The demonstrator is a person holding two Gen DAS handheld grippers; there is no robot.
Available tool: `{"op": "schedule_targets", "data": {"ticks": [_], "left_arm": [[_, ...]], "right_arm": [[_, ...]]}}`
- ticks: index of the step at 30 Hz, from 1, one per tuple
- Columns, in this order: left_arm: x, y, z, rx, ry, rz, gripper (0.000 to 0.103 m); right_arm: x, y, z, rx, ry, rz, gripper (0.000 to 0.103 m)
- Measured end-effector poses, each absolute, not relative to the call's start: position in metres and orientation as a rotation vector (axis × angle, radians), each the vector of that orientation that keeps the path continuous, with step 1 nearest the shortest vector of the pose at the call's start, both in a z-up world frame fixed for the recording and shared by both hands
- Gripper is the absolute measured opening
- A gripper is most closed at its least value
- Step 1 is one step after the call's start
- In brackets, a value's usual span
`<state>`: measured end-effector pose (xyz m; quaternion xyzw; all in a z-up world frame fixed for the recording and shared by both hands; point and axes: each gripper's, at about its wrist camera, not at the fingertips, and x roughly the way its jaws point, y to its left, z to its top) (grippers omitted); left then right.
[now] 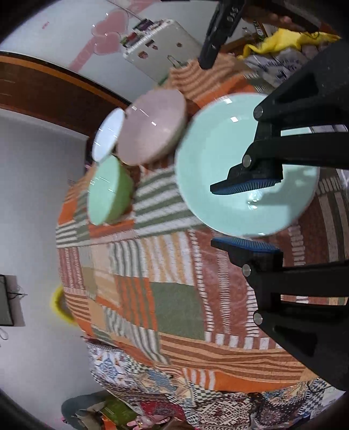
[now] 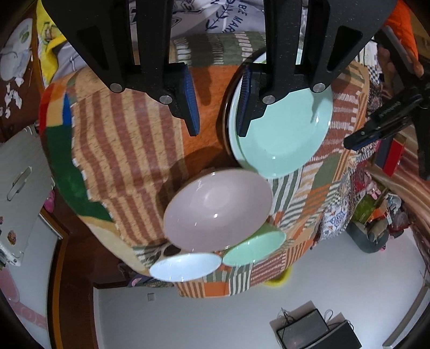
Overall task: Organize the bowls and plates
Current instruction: 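Lower the green plate onto the white plate and open both tools, then move to the pink bowl and close the left tool on its rim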
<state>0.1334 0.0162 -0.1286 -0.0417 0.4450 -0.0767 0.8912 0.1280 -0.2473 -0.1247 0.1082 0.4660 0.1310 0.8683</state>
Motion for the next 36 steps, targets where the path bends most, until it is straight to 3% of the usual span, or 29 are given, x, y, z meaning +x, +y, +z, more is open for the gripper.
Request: {"op": "schedule_targets", "data": {"ticks": [4, 7, 10, 12, 14, 36], "left_arm": [[0.139, 0.005, -0.107, -0.097, 0.877, -0.185, 0.035], [0.144, -0.004, -0.095, -0.097, 0.848, -0.204, 0.042], [0.15, -0.015, -0.088, -0.089, 0.829, -0.216, 0.05], [0.157, -0.022, -0.085, -0.091, 0.821, -0.215, 0.061], [0.165, -0.028, -0.084, -0.098, 0.816, -0.211, 0.066], [0.261, -0.067, -0.149, -0.091, 0.948, -0.223, 0.066]], "right_arm": [[0.131, -0.253, -0.11, 0.219, 0.927, 0.271, 0.029], [0.134, -0.258, -0.099, 0.223, 0.878, 0.261, 0.041], [0.139, -0.264, -0.089, 0.224, 0.841, 0.254, 0.043], [0.144, -0.271, -0.086, 0.237, 0.826, 0.252, 0.052], [0.148, -0.276, -0.083, 0.253, 0.807, 0.245, 0.056], [0.215, -0.284, -0.123, 0.241, 0.872, 0.254, 0.056]]}}
